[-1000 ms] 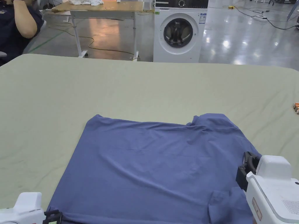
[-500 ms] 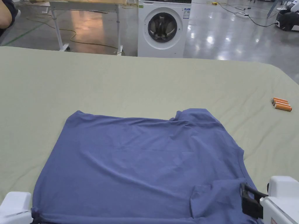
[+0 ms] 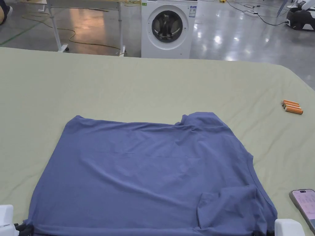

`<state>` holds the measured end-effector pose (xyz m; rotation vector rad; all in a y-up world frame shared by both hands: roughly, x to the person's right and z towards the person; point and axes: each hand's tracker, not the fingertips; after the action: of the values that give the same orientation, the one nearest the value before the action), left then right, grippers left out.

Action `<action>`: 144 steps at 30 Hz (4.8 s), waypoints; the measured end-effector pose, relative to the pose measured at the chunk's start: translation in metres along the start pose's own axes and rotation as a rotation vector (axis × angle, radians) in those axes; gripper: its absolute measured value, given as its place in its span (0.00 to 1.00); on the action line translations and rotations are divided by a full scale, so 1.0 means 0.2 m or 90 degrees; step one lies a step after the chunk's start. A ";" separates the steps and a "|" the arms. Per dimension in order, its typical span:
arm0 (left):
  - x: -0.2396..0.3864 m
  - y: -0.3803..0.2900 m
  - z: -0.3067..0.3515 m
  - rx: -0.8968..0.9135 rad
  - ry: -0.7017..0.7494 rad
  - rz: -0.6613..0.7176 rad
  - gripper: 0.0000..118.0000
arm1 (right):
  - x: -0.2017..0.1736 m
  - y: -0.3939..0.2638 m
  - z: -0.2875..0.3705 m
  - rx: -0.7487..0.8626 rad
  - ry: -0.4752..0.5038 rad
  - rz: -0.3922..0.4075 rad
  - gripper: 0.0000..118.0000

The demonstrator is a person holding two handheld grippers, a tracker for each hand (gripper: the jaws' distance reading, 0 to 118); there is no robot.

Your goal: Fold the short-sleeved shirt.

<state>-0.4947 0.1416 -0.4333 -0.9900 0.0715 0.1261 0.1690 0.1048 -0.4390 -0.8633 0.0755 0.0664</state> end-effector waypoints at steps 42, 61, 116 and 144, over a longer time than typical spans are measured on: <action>0.08 0.86 -0.44 0.096 0.013 -0.001 0.08 | 0.00 0.94 -0.62 -0.022 -0.041 -0.026 0.16; 0.33 0.58 0.13 0.460 0.020 -0.083 0.01 | -0.37 0.79 0.01 0.424 -0.051 -0.026 0.08; 0.02 0.57 -0.29 0.066 -0.015 -0.024 0.00 | 0.09 0.62 -0.53 -0.015 -0.023 -0.002 0.46; -0.20 0.03 0.15 0.065 -0.040 0.011 0.00 | 0.04 0.26 0.14 -0.054 0.012 0.041 0.07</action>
<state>-0.5350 0.1667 -0.4171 -0.8838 0.0291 0.1671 0.1735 0.1599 -0.4616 -0.9465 0.1187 0.1233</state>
